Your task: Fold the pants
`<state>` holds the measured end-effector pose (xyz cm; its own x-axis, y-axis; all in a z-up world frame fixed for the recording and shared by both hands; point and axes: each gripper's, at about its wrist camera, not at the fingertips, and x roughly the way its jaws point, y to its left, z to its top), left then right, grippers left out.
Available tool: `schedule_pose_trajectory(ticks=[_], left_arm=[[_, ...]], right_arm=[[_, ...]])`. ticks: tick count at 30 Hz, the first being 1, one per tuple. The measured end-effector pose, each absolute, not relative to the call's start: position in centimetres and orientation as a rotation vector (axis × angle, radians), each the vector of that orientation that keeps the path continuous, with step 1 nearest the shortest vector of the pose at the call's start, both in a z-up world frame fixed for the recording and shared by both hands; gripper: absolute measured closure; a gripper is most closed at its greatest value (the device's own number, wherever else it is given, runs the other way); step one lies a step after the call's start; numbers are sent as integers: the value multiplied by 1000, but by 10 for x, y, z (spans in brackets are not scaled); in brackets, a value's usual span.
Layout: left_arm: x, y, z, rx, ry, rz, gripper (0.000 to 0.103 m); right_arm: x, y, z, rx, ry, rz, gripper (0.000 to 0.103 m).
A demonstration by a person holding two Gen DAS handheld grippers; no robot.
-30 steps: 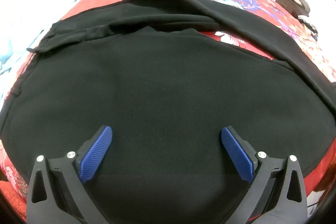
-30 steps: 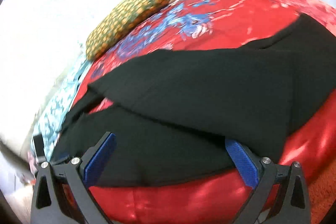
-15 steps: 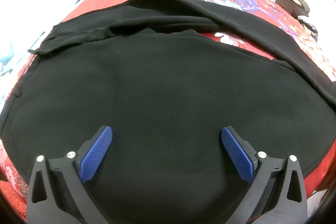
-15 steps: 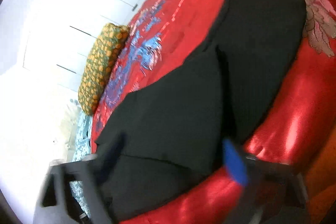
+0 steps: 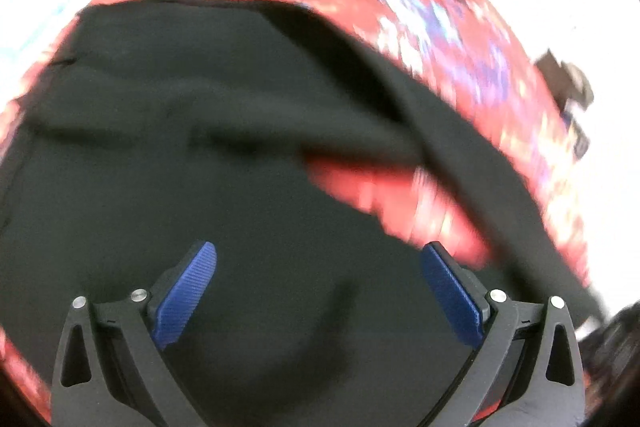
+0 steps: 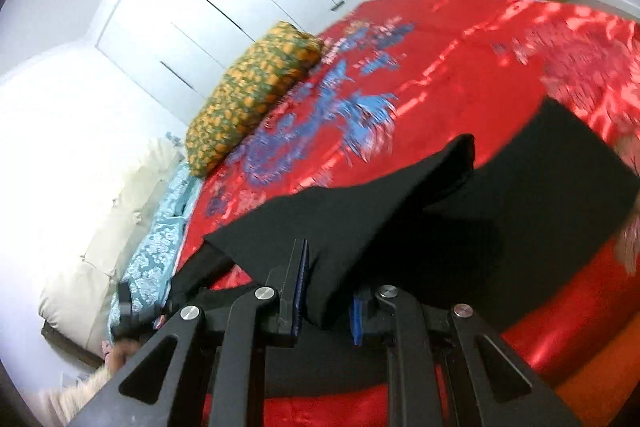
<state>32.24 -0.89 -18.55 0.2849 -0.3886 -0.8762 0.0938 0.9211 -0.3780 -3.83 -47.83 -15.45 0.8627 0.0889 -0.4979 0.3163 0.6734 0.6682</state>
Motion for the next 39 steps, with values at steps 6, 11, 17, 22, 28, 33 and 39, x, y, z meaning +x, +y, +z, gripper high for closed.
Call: schedule_pose_trajectory(ticks=[6, 11, 17, 22, 28, 33, 39], left_arm=[[437, -24, -202, -429, 1321, -293, 1], [479, -30, -233, -561, 1356, -215, 30], [499, -20, -243, -655, 1328, -178, 53], [483, 5, -217, -676, 1270, -202, 98], [388, 45, -88, -568, 940, -296, 98], [254, 64, -104, -347, 943, -242, 97], [200, 60, -189, -314, 1137, -195, 98]], right_arm=[[-49, -492, -145, 859, 463, -82, 85], [-49, -497, -138, 856, 434, -41, 85], [-64, -496, -108, 796, 407, 77, 85], [-61, -513, -107, 765, 503, 38, 85], [-31, -552, -87, 715, 473, 40, 86], [-44, -571, -95, 679, 603, -38, 86], [-64, -587, -209, 746, 1005, -285, 86]])
